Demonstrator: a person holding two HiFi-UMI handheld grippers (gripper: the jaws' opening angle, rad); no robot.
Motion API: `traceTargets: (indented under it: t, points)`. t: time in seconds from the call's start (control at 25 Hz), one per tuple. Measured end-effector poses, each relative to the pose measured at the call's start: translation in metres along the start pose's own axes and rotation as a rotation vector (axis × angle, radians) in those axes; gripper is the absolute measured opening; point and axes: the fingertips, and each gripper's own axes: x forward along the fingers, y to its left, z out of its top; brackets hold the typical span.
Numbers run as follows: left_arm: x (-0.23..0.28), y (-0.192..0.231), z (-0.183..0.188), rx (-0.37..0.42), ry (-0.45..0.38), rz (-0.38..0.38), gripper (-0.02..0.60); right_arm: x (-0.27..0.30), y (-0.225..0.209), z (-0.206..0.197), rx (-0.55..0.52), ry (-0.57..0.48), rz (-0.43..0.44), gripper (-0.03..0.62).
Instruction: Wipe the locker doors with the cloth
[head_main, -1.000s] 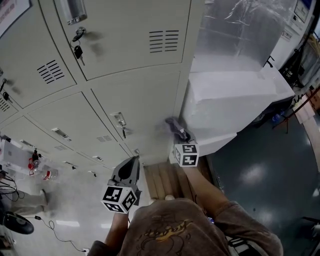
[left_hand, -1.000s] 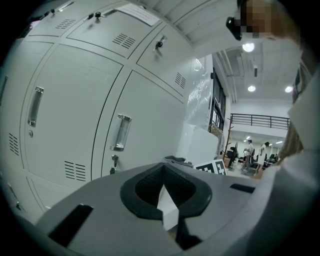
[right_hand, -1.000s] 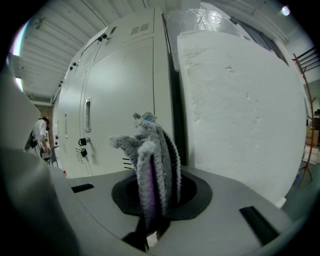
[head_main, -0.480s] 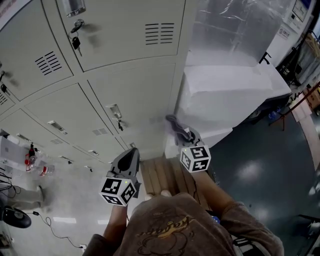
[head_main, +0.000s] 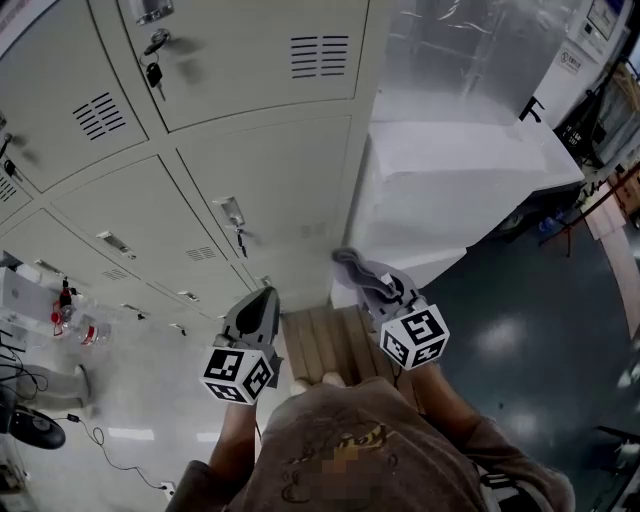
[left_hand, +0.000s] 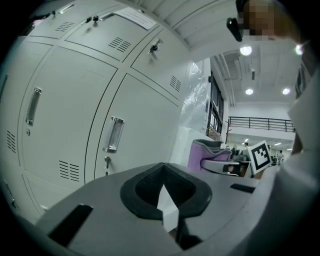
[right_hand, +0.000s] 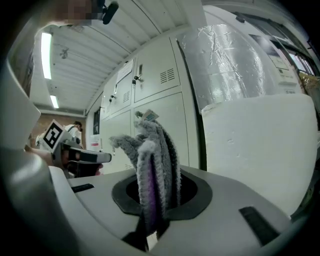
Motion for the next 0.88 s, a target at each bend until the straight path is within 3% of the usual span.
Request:
traceTargets:
  t: [0.36,0.48,0.88]
  points:
    - [-0.006,0.002,-0.006,0.006,-0.010,0.029,0.000,-0.012,0.023,-0.013,0.027,-0.019,0.068,0.052]
    - [-0.005,-0.001,-0.013,0.038,-0.005,0.031,0.000,-0.011,0.025,-0.021,0.018,-0.022,0.078,0.052]
    - [-0.009,0.002,-0.025,0.025,-0.013,0.053,0.000,-0.009,0.020,-0.052,0.071,0.011,0.086,0.052]
